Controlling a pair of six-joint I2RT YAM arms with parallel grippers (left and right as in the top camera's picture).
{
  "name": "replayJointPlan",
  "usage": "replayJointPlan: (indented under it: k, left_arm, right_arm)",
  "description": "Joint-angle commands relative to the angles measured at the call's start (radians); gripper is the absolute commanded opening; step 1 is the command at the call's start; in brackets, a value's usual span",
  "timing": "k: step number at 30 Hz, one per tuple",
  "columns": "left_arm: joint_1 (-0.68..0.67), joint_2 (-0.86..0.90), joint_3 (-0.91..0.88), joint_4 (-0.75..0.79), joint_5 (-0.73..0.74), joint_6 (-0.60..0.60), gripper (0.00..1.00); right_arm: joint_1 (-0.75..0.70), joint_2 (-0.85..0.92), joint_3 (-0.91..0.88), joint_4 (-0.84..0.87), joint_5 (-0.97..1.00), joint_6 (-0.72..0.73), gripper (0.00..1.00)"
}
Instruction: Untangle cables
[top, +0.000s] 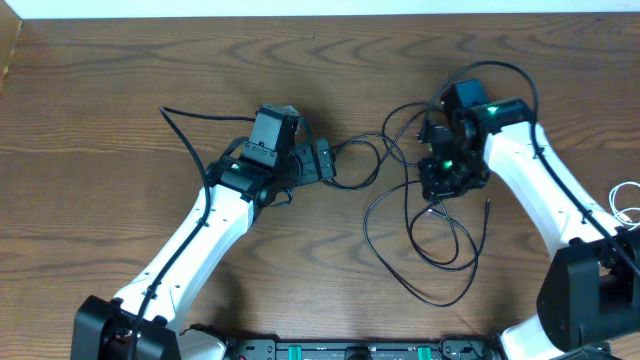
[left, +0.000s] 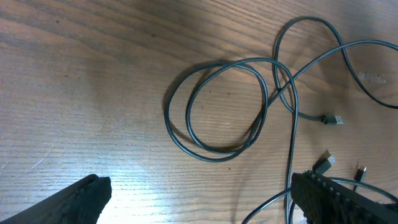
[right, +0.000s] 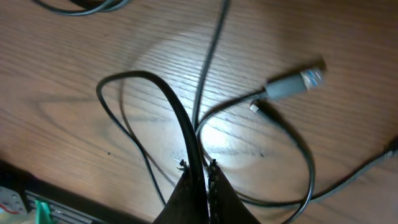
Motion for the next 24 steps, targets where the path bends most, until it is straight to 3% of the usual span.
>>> replayJointPlan:
  k: [1,3,13,14,15,17,19,22,24]
  left_arm:
    - [0.003,0.006,0.003,-0.004,-0.010,0.002,0.99]
    - [0.003,0.006,0.003,-0.004,-0.010,0.002,0.99]
    - [0.003,0.006,0.003,-0.004,-0.010,0.002,0.99]
    - [0.003,0.006,0.003,-0.004,-0.010,0.002,0.99]
    - [0.003,0.006,0.003,-0.004,-0.010,0.002,0.99]
    - [0.003,0.006,0.003,-0.004,-0.010,0.002,0.99]
    - [0.003,0.006,0.003,-0.004,-0.010,0.002,0.99]
    - [0.003,0.006,0.003,-0.004,-0.010,0.002,0.99]
    - [0.003,0.006,0.003,-0.004,-0.010,0.002,0.99]
  right_arm:
    - [0.032,0.000,-0.005,0.031,0.028,-0.010,0.07]
    - [0.042,0.000,-0.005,0.050,0.028,-0.010,0.16]
    - [0.043,0.000,0.000,0.060,0.090,-0.010,0.37]
    - [0.043,0.000,0.004,0.060,0.100,0.003,0.41]
    - [0.043,0.000,0.015,0.059,0.113,0.033,0.57]
    - [0.043,0.000,0.032,0.049,0.129,0.052,0.72]
    - [0.043,0.000,0.055,0.027,0.181,0.096,0.78]
    - [0.042,0.000,0.090,-0.032,0.327,0.198,0.96]
    - [0.042,0.000,0.105,-0.071,0.409,0.246,0.99]
